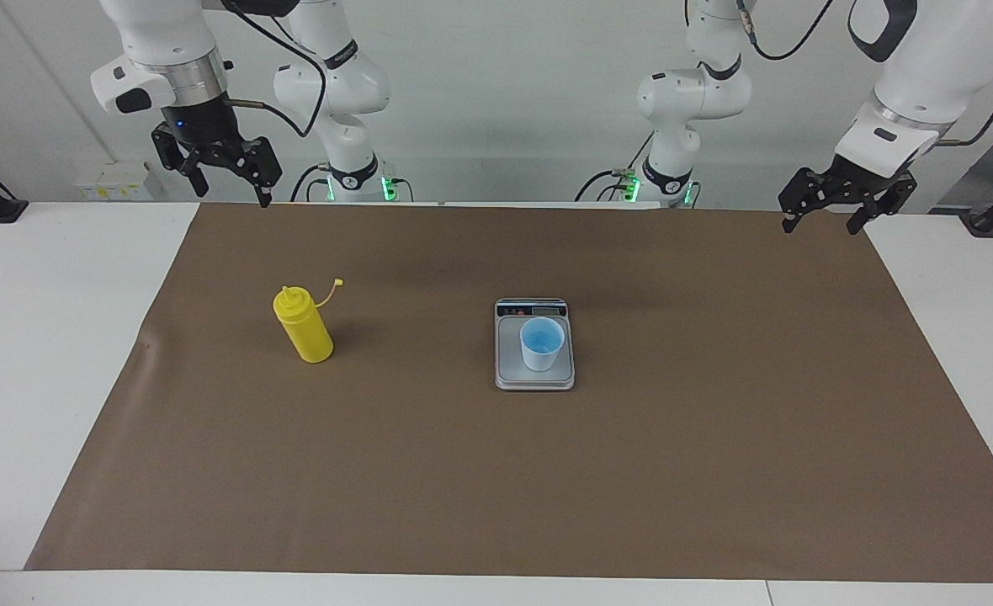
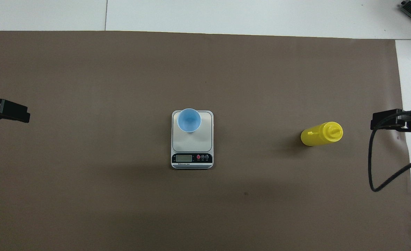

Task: Pour seasoning into cup on scale with both arms

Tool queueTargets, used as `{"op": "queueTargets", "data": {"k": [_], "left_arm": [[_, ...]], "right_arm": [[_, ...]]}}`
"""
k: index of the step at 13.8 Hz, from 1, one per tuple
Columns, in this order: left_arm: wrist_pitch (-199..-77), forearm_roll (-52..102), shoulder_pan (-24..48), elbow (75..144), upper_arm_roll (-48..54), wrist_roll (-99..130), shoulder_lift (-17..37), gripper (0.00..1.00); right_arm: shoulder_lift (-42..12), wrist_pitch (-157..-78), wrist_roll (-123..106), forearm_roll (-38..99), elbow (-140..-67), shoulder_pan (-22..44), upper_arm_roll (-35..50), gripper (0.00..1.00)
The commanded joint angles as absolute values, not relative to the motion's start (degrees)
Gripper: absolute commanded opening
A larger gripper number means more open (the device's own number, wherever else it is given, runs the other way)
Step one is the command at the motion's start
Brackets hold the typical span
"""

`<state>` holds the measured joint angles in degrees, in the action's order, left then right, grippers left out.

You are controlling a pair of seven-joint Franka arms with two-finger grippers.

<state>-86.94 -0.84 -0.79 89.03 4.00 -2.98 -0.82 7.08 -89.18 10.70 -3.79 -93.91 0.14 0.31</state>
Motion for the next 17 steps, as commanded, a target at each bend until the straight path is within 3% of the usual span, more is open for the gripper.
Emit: {"op": "queueTargets", "data": {"k": [1, 6, 10, 17], "left_arm": [[-88.1, 0.0, -1.1, 89.7, 4.0, -3.4, -1.6, 1.00], [-88.2, 2.0, -1.3, 89.1, 4.0, -1.3, -1.3, 1.00], [-87.1, 1.9, -1.3, 89.1, 4.0, -2.0, -1.7, 1.00], [-87.4, 1.8, -1.0, 89.5, 3.9, -2.0, -1.8, 1.00]], "right_arm": [[6.4, -88.1, 10.7, -3.3, -92.4, 1.0, -0.6, 1.00], [6.3, -87.7, 5.3, -3.3, -92.8, 1.1, -2.6, 1.00], [3.3, -88.0, 4.1, -0.7, -90.4, 0.7, -3.3, 1.00], [4.0, -87.1, 4.2, 1.8, -90.8, 1.0, -4.4, 1.00]]}}
